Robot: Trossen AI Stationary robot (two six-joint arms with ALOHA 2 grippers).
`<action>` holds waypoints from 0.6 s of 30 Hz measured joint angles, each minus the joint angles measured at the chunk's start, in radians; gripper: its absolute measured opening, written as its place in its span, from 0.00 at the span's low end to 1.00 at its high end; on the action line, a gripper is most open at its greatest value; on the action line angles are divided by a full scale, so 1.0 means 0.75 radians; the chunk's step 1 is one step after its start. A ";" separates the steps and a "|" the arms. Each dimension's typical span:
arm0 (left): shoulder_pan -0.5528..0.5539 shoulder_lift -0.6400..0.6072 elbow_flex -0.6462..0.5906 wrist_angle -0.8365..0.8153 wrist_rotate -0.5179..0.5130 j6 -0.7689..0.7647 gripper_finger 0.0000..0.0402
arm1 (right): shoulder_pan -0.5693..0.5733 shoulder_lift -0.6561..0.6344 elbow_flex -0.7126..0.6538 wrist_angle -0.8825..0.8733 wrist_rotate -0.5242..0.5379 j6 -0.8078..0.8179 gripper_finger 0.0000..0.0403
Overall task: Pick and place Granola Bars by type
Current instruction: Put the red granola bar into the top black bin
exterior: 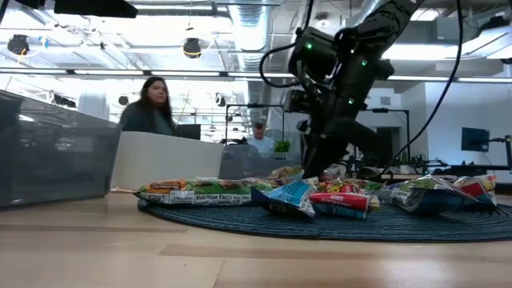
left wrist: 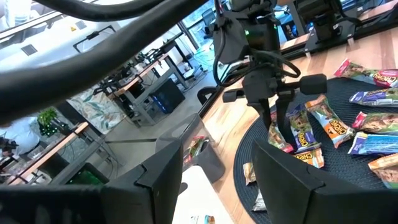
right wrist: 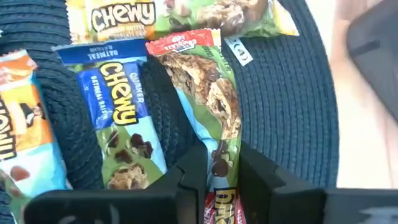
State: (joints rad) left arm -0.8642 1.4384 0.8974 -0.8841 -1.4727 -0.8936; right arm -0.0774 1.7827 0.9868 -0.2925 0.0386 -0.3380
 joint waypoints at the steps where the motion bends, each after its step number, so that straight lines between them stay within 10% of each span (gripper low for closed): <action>1: 0.000 0.000 0.000 0.000 0.000 0.000 0.46 | 0.004 -0.007 0.011 -0.017 0.002 -0.002 0.14; 18: 0.001 0.000 0.000 0.002 0.003 0.000 0.46 | -0.151 -0.081 0.224 0.195 0.368 -0.455 0.14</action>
State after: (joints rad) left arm -0.8637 1.4384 0.8974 -0.8827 -1.4703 -0.8936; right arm -0.1906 1.7218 1.1545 -0.1462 0.3145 -0.6791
